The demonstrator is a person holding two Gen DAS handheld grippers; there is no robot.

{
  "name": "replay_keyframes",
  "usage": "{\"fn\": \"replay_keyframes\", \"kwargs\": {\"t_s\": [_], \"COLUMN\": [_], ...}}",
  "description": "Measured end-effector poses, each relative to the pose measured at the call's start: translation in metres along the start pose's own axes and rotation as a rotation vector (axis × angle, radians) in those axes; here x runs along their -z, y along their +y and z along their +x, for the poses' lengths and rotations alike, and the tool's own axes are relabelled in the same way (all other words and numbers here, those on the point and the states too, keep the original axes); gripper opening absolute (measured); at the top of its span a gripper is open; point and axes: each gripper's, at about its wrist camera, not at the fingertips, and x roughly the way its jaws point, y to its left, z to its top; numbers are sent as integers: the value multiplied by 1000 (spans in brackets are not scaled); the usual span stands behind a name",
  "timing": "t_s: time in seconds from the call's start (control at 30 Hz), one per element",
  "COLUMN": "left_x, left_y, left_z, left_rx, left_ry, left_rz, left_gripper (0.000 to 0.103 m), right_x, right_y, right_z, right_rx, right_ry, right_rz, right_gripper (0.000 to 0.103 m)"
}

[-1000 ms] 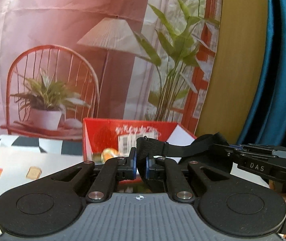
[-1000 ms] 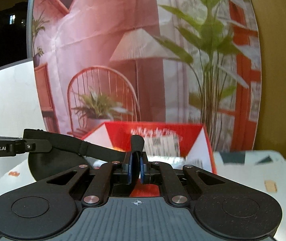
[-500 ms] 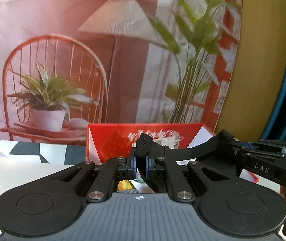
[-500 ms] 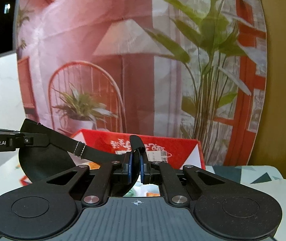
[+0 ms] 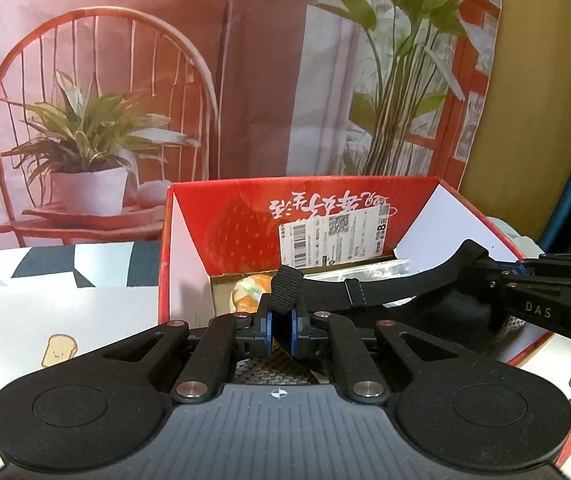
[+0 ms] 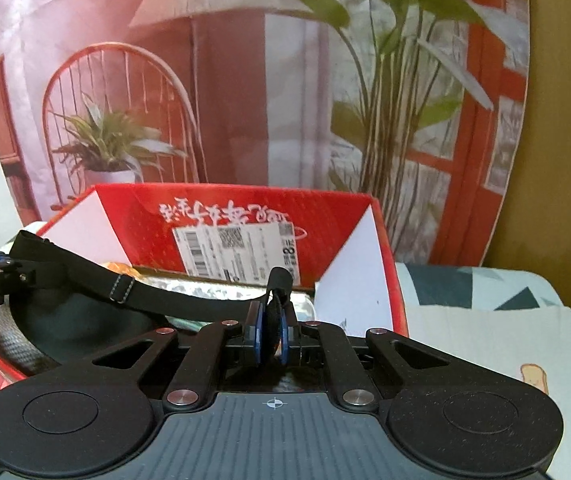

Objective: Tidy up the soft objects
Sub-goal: 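Lift the black mask with both tools and lower it into the red box, then open both tools to release the mask and withdraw, then close the left tool on the black gloves while the right tool grips them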

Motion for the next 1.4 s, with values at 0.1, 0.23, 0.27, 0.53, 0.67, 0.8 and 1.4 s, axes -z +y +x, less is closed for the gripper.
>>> {"fn": "replay_keyframes", "kwargs": {"t_s": [0.1, 0.23, 0.27, 0.53, 0.67, 0.8, 1.4], "left_x": [0, 0, 1, 1, 1, 3, 96], "left_y": [2, 2, 2, 2, 1, 5, -14], "left_z": [0, 0, -1, -3, -10, -29, -90], "left_rx": [3, 5, 6, 6, -8, -19, 124], "left_ry": [9, 20, 23, 27, 12, -37, -33], "left_rz": [-2, -4, -4, -2, 19, 28, 7], "left_gripper": [10, 10, 10, 12, 21, 57, 56], "right_x": [1, 2, 2, 3, 3, 7, 95], "right_y": [-2, -1, -1, 3, 4, 3, 1], "right_z": [-1, -4, -5, -6, -12, -29, -117], "right_rx": [1, 3, 4, 11, 23, 34, -77], "right_ry": [5, 5, 6, 6, -14, -81, -227], "right_rz": [2, -10, -13, -28, -48, -76, 21], "right_gripper": [9, 9, 9, 10, 16, 37, 59]}}
